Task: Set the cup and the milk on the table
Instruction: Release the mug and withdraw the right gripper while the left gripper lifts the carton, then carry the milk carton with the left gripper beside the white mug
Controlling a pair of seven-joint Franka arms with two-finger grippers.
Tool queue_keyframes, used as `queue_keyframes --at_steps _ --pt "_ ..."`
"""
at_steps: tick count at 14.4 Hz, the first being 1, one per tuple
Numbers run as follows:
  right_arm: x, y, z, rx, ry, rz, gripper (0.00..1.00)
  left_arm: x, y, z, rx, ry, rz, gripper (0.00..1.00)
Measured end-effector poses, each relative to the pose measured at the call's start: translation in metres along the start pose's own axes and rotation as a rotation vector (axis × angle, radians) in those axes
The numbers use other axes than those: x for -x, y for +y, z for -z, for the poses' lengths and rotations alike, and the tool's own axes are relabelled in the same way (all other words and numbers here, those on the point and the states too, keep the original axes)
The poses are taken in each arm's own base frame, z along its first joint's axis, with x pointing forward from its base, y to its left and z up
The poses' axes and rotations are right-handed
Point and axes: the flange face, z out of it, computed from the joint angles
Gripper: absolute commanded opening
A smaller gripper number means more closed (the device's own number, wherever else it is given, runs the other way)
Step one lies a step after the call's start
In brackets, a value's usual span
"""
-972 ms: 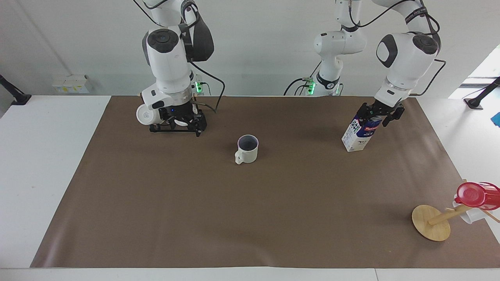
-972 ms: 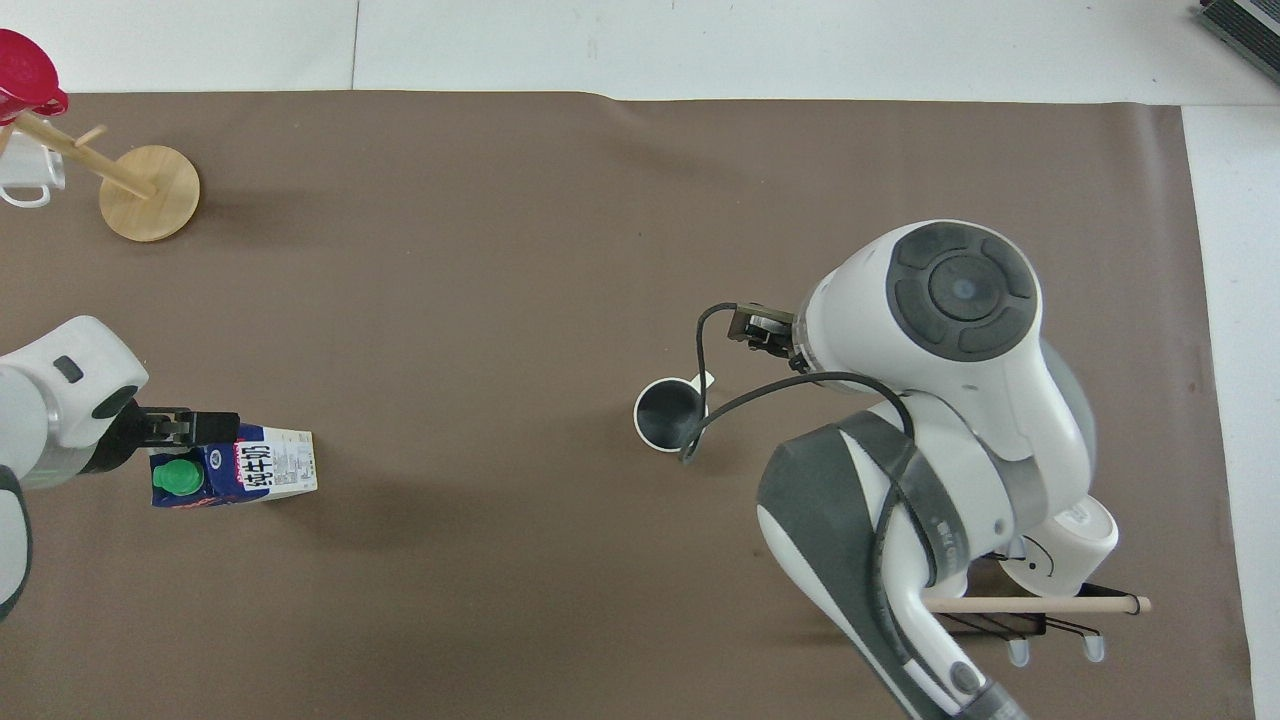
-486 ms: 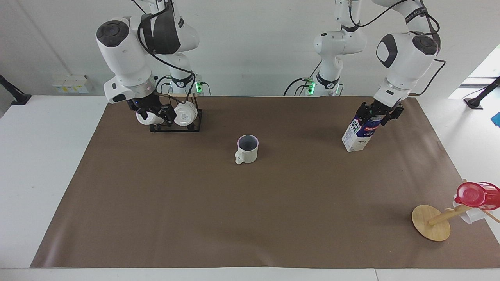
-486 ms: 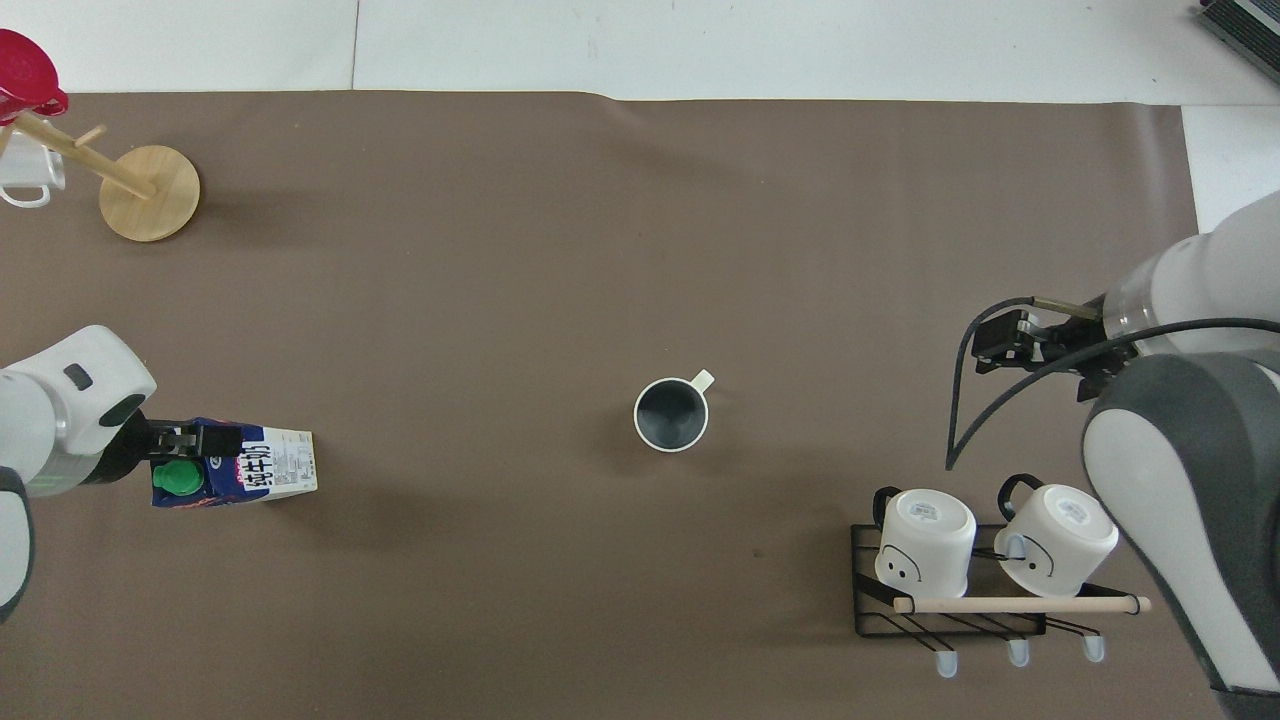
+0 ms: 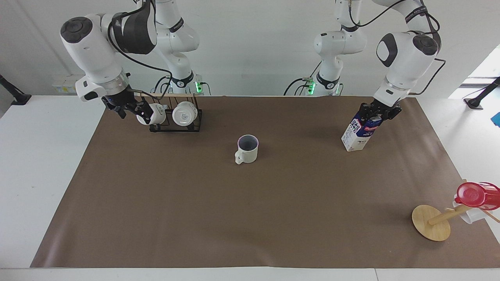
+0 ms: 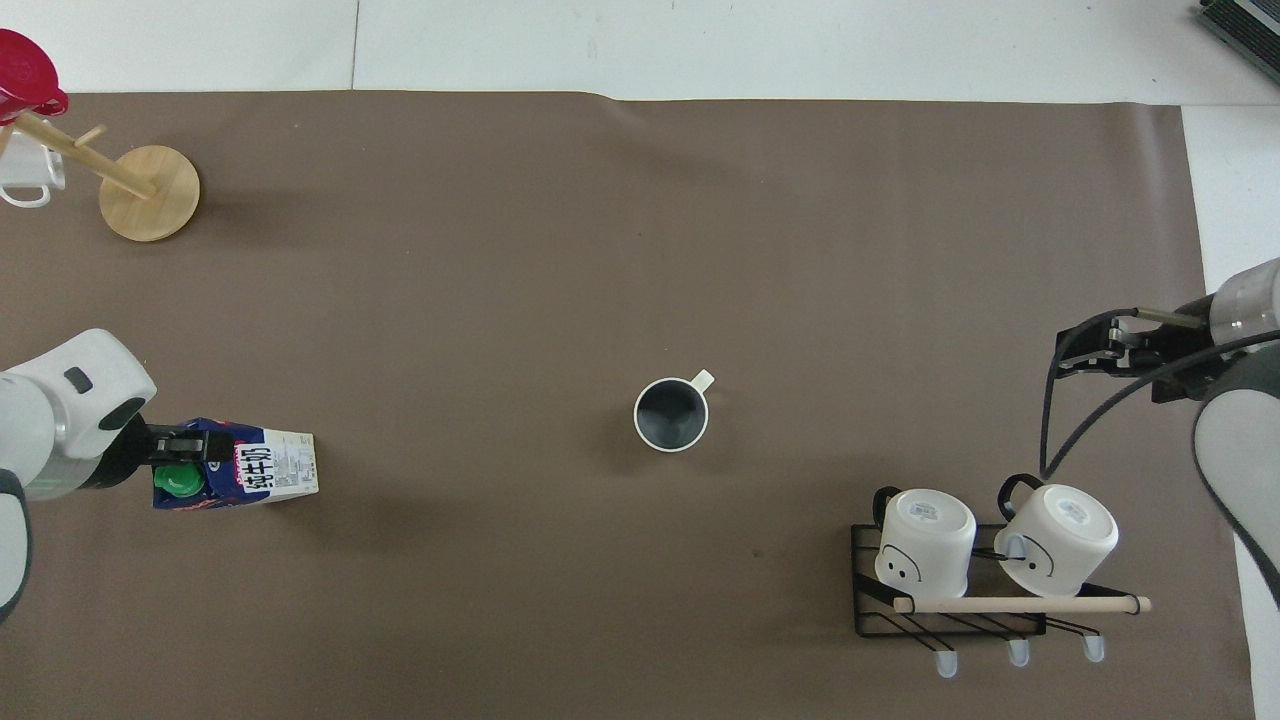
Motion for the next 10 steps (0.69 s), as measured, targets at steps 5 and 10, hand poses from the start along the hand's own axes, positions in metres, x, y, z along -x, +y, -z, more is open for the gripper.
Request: queue_keyframes --at_steps 5,10 --pt "-0.001 -0.004 0.059 -0.013 0.064 0.078 1.0 -0.002 0.003 0.006 -0.002 0.009 -0.006 0.6" --pt "0.004 -0.007 0.104 0.02 0.119 0.111 1.0 -0.01 0.05 0.034 -0.002 0.021 -0.007 0.6"
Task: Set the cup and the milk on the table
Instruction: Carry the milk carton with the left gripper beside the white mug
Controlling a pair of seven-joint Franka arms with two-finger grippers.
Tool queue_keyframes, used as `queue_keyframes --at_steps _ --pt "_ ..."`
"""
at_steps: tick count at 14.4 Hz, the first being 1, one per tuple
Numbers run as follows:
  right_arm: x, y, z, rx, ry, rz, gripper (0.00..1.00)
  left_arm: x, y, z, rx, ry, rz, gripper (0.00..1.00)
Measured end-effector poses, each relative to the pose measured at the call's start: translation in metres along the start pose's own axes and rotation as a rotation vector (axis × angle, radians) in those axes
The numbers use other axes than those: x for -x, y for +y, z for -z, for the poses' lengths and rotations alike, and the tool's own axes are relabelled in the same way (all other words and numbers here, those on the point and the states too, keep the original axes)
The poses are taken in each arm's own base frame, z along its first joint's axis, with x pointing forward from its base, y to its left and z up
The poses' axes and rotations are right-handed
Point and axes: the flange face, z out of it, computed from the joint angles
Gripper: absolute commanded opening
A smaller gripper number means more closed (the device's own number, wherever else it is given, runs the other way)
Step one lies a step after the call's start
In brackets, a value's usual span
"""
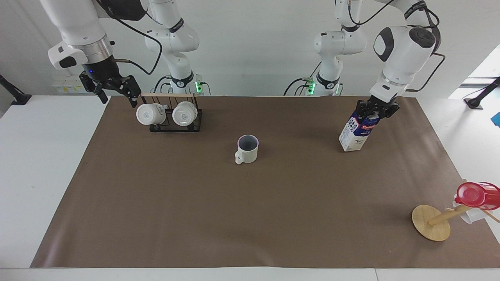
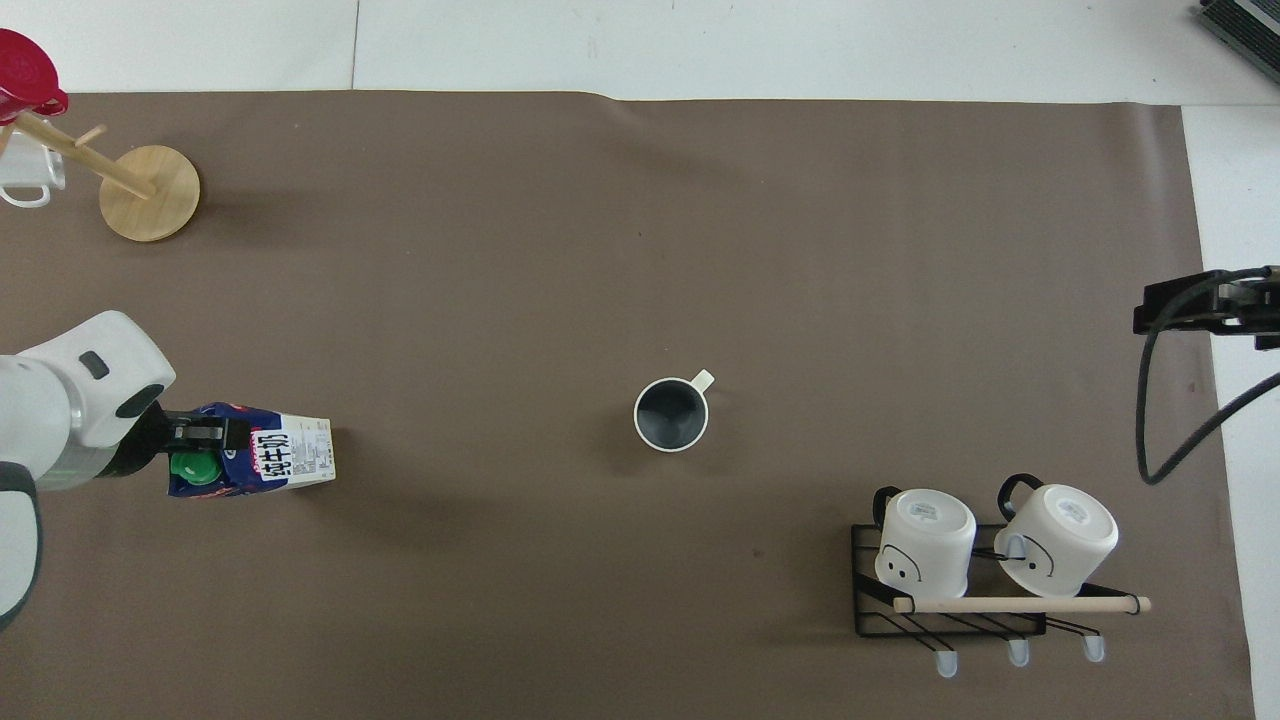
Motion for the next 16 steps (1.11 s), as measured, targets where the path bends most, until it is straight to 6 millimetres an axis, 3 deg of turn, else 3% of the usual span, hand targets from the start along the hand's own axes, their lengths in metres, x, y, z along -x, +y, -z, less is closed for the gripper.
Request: queue_keyframes --at_steps 2,6,10,13,16 --pt "0.004 0.001 0.012 -0.003 -0.014 0.006 1.0 -0.001 0.043 0.012 0.002 -0.005 0.031 0.6" --pt "0.009 0.001 0.016 -0.01 -0.05 0.005 1.0 -0.009 0.13 0.022 0.014 0.012 0.054 0.6" --pt "0.01 0.0 0.015 -0.01 -0.052 0.007 1.0 -0.02 0.207 -0.002 0.03 0.015 0.088 0.6" --pt "0.01 -0.001 0.015 -0.015 -0.057 0.008 1.0 -0.032 0.231 -0.021 0.033 0.007 0.102 0.6" --pt "0.011 -0.001 0.013 -0.016 -0.062 0.008 1.0 -0.045 0.243 -0.023 0.04 0.012 0.096 0.6"
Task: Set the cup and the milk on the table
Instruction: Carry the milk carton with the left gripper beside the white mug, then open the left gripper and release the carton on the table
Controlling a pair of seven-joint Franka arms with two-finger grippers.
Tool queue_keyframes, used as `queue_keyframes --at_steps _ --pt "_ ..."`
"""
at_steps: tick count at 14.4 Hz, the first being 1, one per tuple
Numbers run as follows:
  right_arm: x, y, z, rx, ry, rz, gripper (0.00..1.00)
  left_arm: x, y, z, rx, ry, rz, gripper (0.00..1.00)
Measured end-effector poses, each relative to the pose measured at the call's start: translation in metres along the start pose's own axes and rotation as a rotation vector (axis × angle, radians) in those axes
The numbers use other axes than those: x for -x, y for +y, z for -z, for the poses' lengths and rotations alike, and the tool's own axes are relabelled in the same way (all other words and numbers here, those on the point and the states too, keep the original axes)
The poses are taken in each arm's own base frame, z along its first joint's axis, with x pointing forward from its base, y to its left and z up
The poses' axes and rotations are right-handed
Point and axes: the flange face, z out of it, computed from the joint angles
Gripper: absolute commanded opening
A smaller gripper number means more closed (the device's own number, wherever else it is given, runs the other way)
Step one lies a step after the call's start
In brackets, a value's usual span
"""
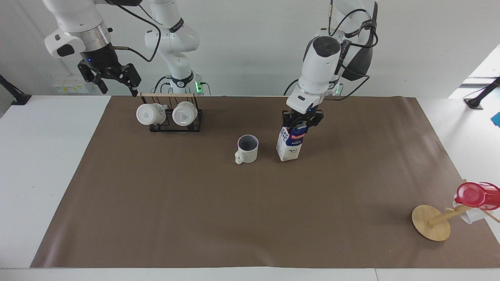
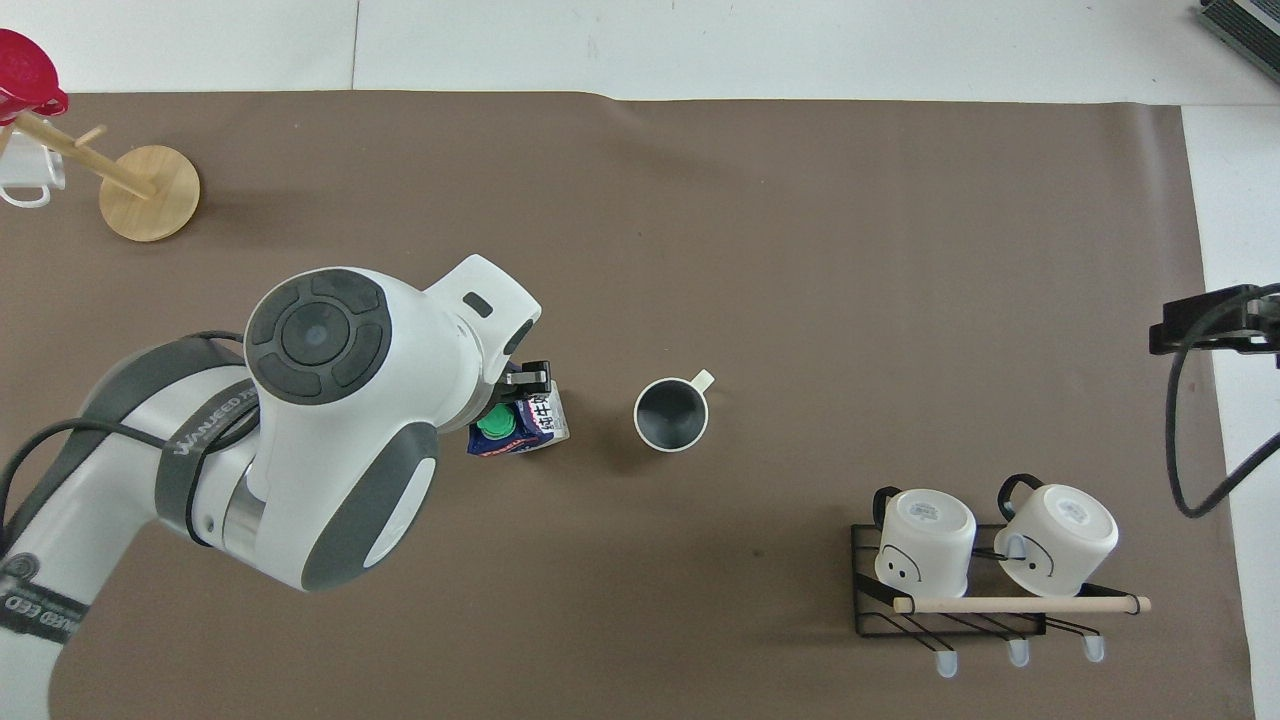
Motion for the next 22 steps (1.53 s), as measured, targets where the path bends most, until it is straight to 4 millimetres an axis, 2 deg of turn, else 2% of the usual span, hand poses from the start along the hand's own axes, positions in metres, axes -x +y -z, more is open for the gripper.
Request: queue_keyframes --at_steps 5,12,17,18,20,22 --pt "0.002 0.0 -0.001 0.0 -0.003 0.0 1.0 0.003 0.023 -0.015 -0.007 -0.02 -0.015 0.63" --pt "0.002 0.0 0.002 -0.001 0.002 0.0 1.0 0.001 0.022 -0.02 -0.024 -0.017 -0.023 0.65" --pt "0.002 -0.002 0.002 -0.002 0.002 0.005 1.0 0.001 0.022 -0.02 -0.025 -0.017 -0.096 0.66" --pt "0.002 -0.002 0.002 -0.002 0.002 0.005 1.0 0.001 0.022 -0.02 -0.025 -0.018 -0.104 0.69" --pt "0.002 -0.002 0.002 -0.002 0.002 0.005 1.0 0.0 0.022 -0.021 -0.026 -0.019 -0.111 1.0" --pt "0.002 -0.002 0.002 -0.002 0.002 0.005 1.0 0.0 0.022 -0.022 -0.026 -0.02 -0.113 1.0"
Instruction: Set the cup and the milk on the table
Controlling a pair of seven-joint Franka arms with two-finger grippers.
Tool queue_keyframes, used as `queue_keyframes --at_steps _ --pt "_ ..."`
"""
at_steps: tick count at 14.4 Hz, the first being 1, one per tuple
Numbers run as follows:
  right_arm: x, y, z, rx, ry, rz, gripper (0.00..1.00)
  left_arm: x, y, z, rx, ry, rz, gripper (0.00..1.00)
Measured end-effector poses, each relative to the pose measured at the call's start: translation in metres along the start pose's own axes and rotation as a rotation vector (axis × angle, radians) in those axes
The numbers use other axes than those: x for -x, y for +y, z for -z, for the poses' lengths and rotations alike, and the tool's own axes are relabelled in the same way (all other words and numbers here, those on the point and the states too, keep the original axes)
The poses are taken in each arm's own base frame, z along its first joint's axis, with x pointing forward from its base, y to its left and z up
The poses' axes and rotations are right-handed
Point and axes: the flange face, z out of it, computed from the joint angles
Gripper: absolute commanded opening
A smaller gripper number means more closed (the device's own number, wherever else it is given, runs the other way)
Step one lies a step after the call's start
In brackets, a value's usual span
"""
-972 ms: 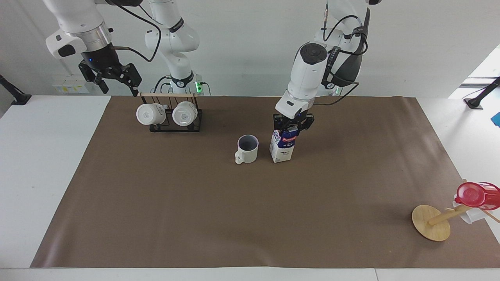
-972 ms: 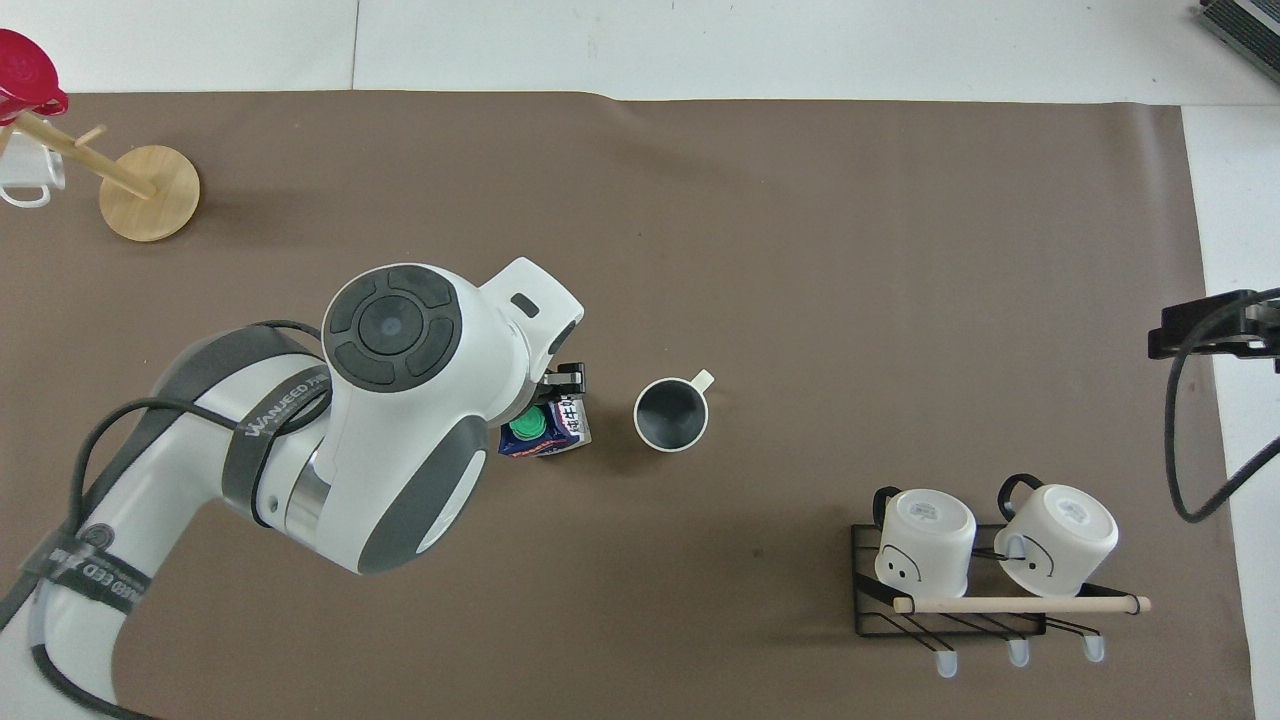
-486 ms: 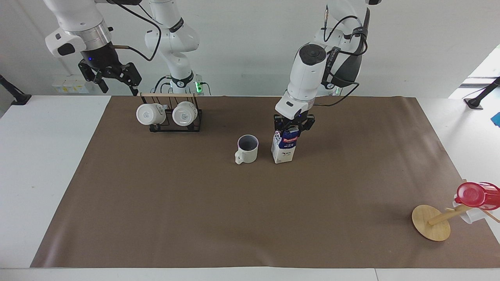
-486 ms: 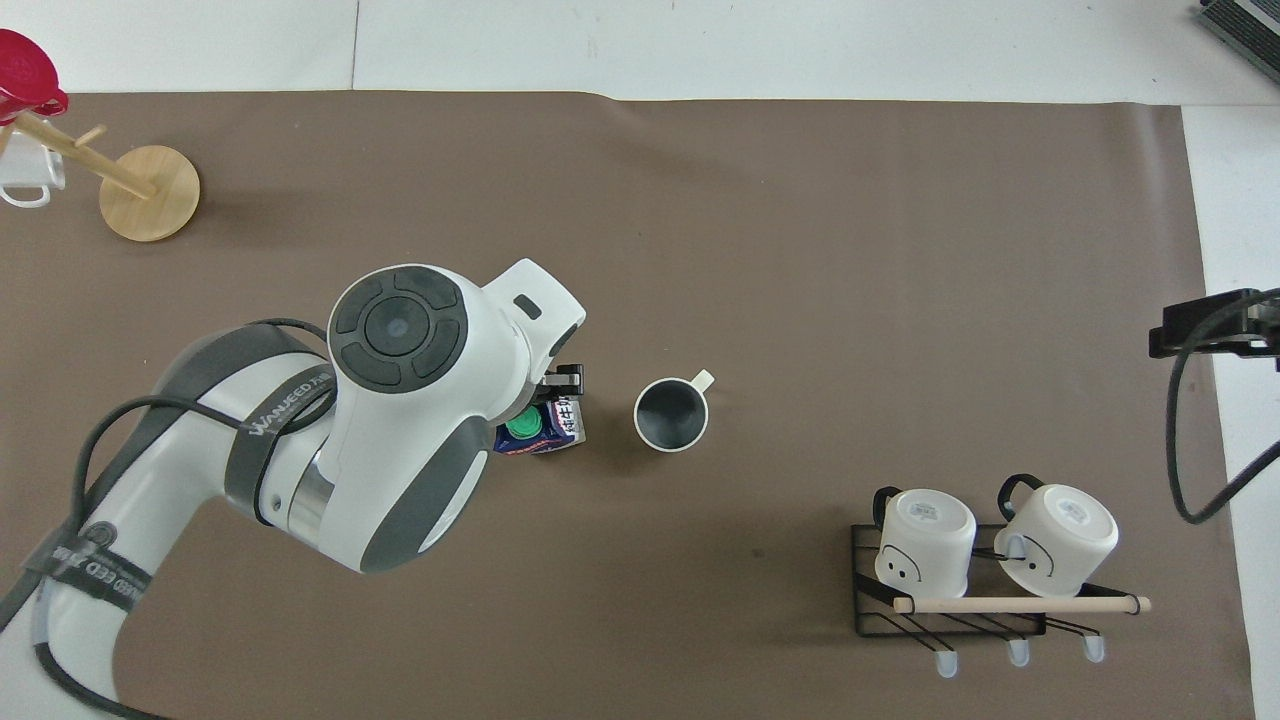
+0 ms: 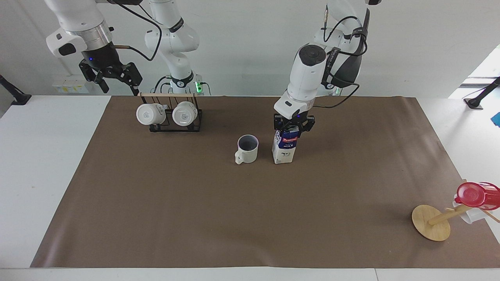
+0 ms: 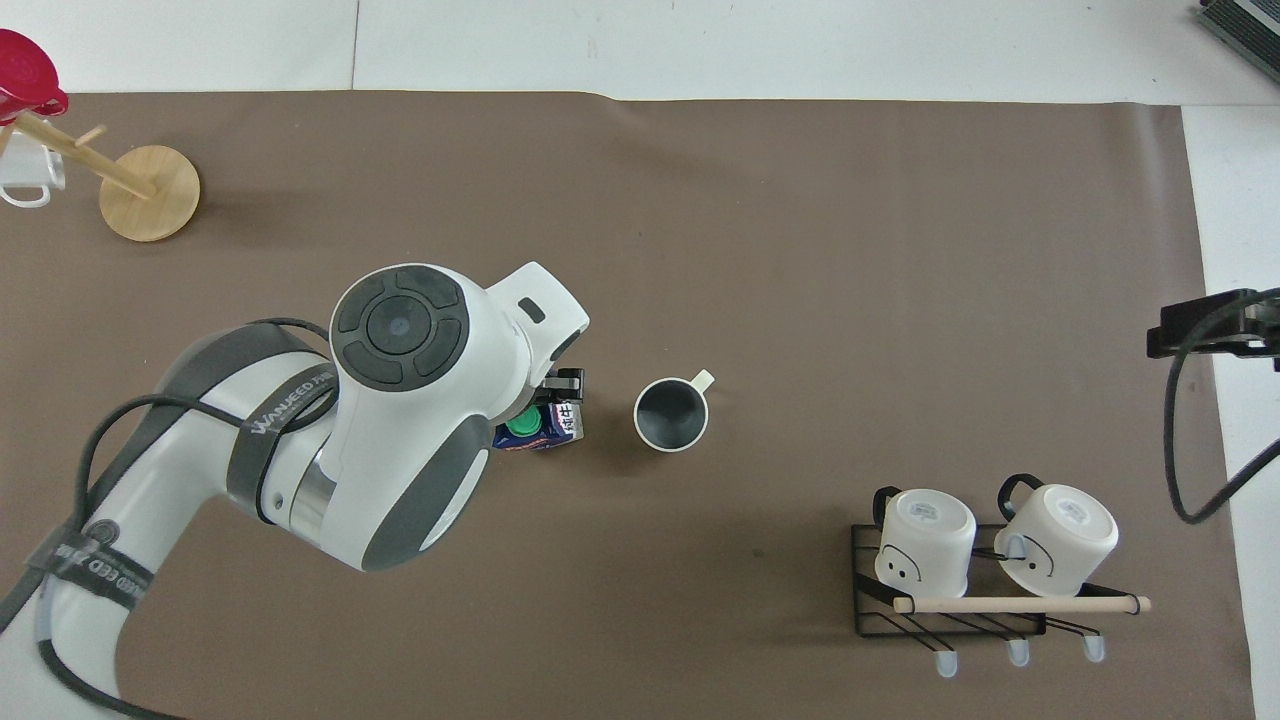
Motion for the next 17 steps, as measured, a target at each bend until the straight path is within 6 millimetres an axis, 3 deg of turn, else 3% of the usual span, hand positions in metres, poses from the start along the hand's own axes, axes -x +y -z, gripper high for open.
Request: queue_keyframes --at_steps 5,7,10,14,17 --pt "0.0 0.0 0.0 0.0 0.0 0.0 1.0 -0.002 -0.002 0.006 0.003 0.007 0.004 1.0" --pt "0.0 0.0 0.0 0.0 0.0 0.0 1.0 -0.007 -0.01 0.026 0.004 0.015 0.02 1.0" --pt "0.0 0.0 0.0 0.0 0.0 0.0 1.0 -0.013 -0.031 0.071 -0.004 0.006 0.057 1.0" --pt "0.0 0.0 0.0 0.0 0.0 0.0 1.0 -0.025 -0.09 0.122 -0.013 0.0 0.077 1.0" --pt "0.0 0.0 0.0 0.0 0.0 0.0 1.0 -0.028 -0.167 0.156 -0.023 -0.019 0.036 1.0"
